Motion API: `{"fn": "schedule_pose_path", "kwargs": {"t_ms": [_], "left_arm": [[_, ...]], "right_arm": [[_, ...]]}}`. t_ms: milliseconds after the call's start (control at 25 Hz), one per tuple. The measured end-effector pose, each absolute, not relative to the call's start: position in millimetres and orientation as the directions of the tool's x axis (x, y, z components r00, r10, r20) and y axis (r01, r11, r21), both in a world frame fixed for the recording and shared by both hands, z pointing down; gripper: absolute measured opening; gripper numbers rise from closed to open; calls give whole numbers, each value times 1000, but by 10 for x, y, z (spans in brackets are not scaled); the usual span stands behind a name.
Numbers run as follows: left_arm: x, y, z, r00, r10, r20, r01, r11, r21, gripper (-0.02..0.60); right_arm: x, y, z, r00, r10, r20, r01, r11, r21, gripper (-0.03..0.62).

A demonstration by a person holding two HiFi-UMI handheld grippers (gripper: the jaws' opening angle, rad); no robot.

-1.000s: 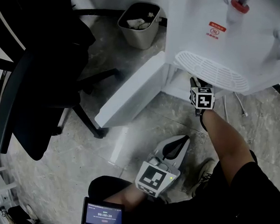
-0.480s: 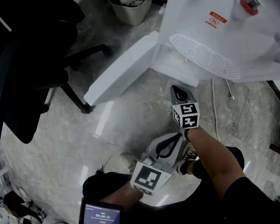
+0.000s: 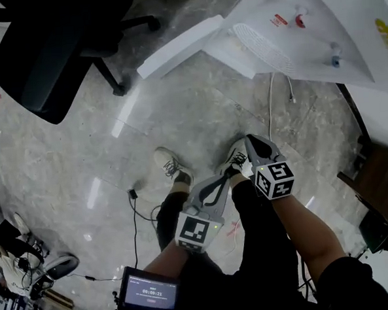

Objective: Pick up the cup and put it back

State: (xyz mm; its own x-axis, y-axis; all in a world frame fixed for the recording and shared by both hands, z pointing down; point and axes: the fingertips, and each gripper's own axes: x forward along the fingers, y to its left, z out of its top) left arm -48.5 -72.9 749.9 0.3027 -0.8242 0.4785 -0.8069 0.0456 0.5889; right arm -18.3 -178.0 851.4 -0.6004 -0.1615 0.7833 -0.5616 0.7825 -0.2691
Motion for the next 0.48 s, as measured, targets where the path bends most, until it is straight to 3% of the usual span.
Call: {"fn": "schedule_pose_path", "kwargs": {"t_ms": [240, 480], "left_arm": [[-907, -268, 6104, 297, -820, 490, -857, -3, 515, 5], [-1184, -84, 4647, 299, -869, 394, -880, -92, 465, 5]], "right_arm": [[-354, -1475, 6804, -691, -215, 690, -555, 770, -316, 8], [-462, -1150, 5160, -755, -306, 580, -596, 688, -413, 8]]}}
